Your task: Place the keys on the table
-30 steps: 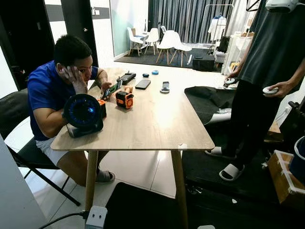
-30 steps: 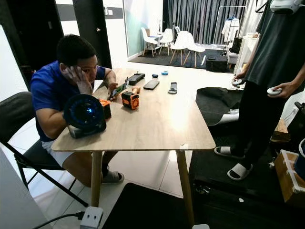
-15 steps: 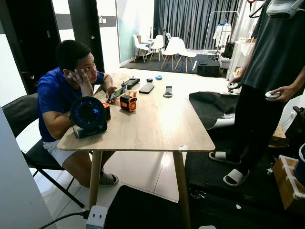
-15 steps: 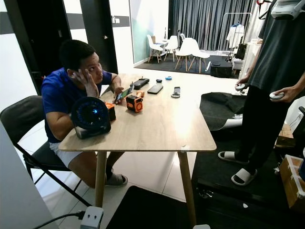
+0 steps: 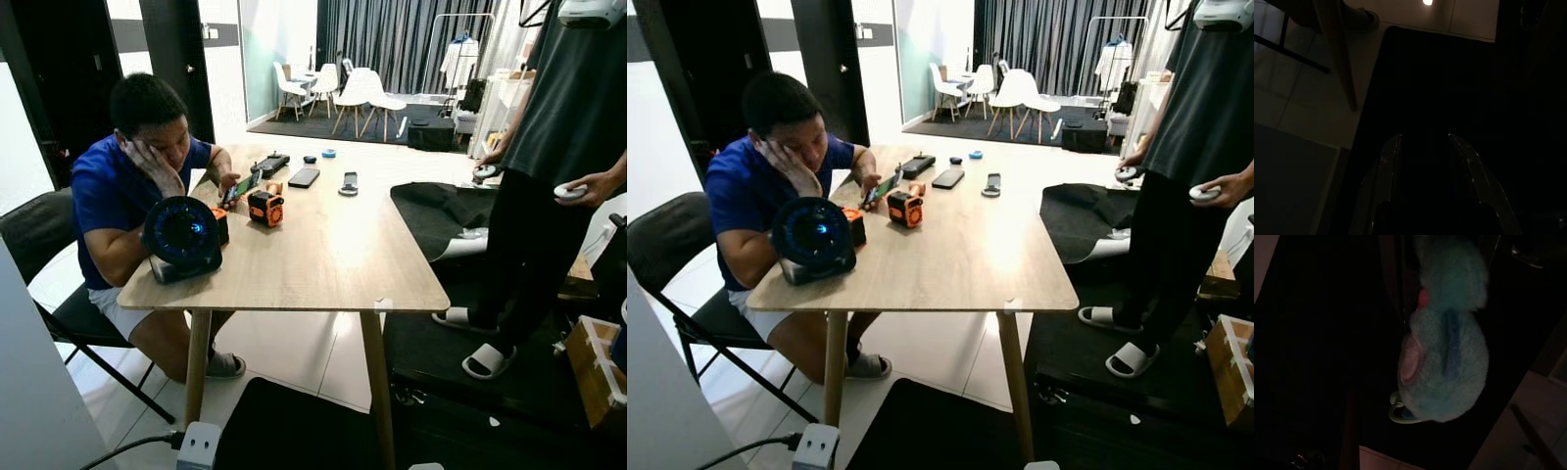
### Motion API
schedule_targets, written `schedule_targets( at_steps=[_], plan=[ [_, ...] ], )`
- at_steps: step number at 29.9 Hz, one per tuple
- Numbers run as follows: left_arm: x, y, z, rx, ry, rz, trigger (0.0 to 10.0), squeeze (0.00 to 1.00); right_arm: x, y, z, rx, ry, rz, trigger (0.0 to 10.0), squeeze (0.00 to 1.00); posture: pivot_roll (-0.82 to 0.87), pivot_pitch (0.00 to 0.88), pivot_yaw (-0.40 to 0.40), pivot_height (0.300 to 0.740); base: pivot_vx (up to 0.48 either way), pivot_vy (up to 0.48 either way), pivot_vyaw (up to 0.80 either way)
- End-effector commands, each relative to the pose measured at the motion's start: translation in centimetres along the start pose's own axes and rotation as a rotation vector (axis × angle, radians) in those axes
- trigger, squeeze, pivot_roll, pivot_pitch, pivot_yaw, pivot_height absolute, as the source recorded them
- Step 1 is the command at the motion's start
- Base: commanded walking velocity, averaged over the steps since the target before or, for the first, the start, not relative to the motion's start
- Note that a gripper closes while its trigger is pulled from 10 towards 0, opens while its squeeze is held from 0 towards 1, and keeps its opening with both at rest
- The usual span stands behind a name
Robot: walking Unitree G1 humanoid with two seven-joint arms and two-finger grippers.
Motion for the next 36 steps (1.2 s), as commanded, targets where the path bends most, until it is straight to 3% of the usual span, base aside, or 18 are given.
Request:
schedule_targets(
  at_steps=[1, 36],
  plan=[
    [-0.24, -0.15, -0.17, 0.003, -0.007, 0.009, 10.0, 0.00, -0.13, -0.21, -0.65, -0.026, 0.009, -0.003, 10.0, 0.00, 0.05, 0.026, 0.015, 0.740, 0.000, 0.000, 0.00],
    [-0.44, -0.15, -0.18, -0.002, -0.007, 0.024, 10.0, 0.00, -0.25, -0.17, -0.62, -0.027, 0.009, -0.001, 10.0, 0.00, 0.06, 0.033, 0.015, 0.740, 0.000, 0.000, 0.00]
  ],
)
Point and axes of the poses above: a point about 5 cm out from each wrist's last joint towards the gripper, its own y axis pointing out of the wrist towards the gripper, its own z axis along the axis of the wrist's last joint, x = y × z, the point moved 1 cm from there along y, pointing out of the wrist towards the gripper, and after that the axes turned 12 degrees about -y, right-handed, at the moved point
